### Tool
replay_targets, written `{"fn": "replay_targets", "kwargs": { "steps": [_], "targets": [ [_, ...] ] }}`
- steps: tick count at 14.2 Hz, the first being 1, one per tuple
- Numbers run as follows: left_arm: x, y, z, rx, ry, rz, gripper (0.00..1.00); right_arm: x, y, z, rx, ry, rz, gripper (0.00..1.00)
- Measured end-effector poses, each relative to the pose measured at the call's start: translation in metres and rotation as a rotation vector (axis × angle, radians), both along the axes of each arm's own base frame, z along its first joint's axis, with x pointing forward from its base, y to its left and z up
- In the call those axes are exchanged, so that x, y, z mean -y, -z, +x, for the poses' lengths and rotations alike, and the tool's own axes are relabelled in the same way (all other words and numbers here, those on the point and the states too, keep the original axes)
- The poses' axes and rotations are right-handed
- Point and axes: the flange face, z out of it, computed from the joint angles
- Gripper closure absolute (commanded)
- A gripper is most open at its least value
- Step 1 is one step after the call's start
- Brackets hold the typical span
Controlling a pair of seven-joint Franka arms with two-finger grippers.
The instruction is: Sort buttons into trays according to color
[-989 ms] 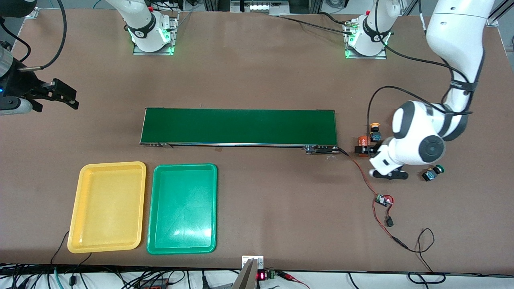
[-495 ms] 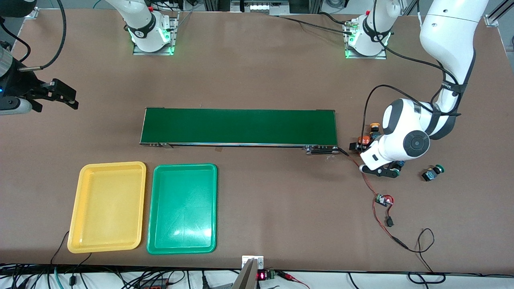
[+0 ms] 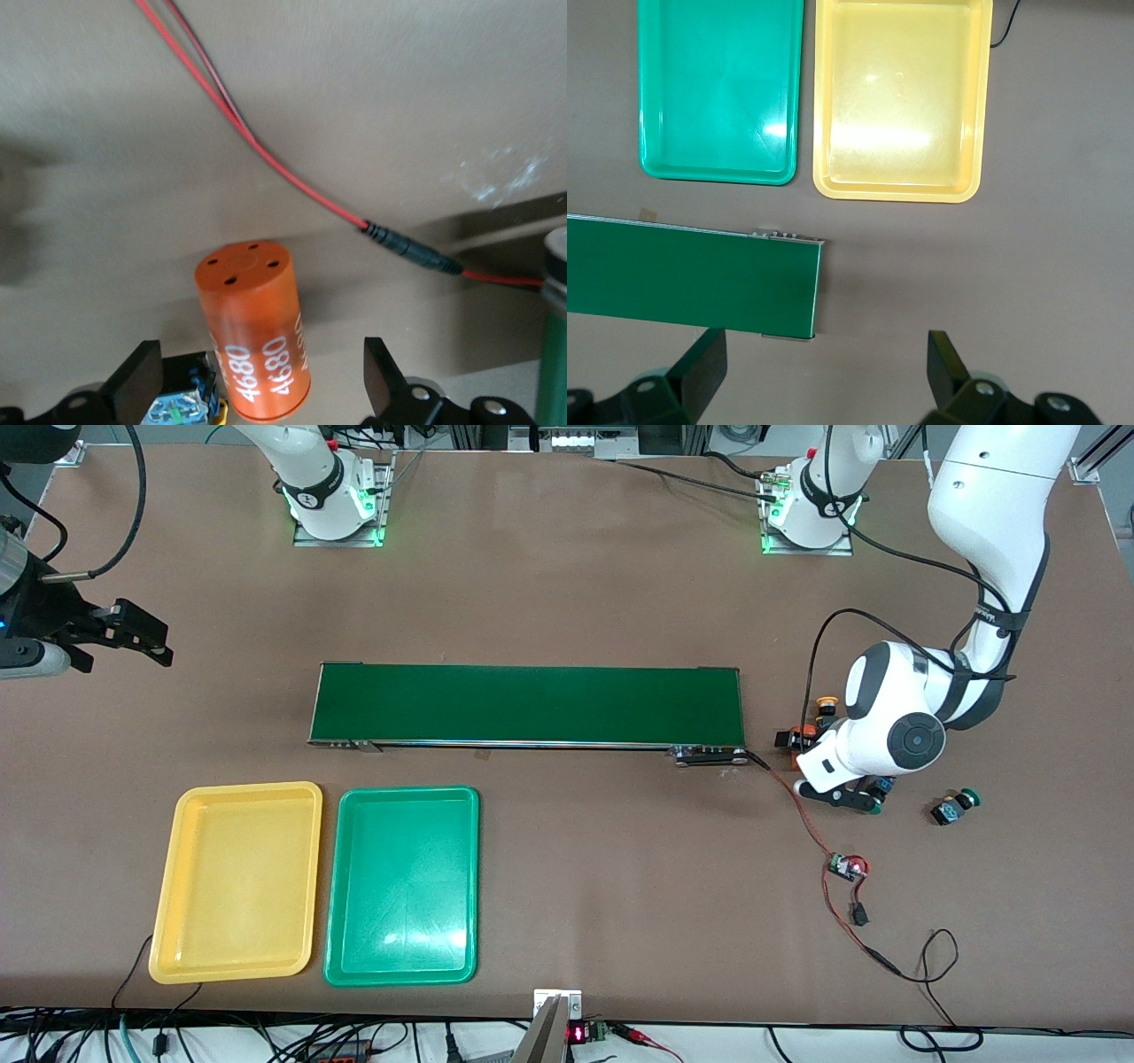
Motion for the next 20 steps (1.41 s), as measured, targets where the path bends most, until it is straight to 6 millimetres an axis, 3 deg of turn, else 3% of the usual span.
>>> {"fn": "replay_targets", "kwargs": {
  "steps": [4, 8, 11, 12, 15, 18, 20],
  "targets": [
    [-0.005, 0.008, -0.008, -0.021, -0.008, -0.005, 0.18, 0.000, 0.000, 0.000, 0.000, 0.000, 0.000, 0.00],
    [-0.002, 0.008, -0.004, 0.020, -0.005, -0.017, 0.15, 0.000, 0.000, 0.000, 0.000, 0.000, 0.000, 0.00],
    [-0.002, 0.022, -0.004, 0.043, -0.010, -0.026, 0.17, 0.000, 0.000, 0.000, 0.000, 0.000, 0.000, 0.00],
    [-0.003, 0.027, -0.004, 0.041, -0.013, -0.028, 0.29, 0.000, 0.000, 0.000, 0.000, 0.000, 0.000, 0.00],
    [-0.006, 0.030, -0.005, 0.038, -0.016, -0.029, 0.96, 0.001, 0.000, 0.000, 0.000, 0.002, 0.000, 0.00],
    [0.009, 0.006, 0.000, 0.074, 0.009, -0.042, 1.00, 0.006, 0.000, 0.000, 0.000, 0.011, 0.000, 0.00],
    [0.029, -0.038, 0.002, 0.107, 0.065, -0.054, 1.00, 0.007, 0.000, 0.000, 0.000, 0.013, 0.000, 0.00]
  ]
}}
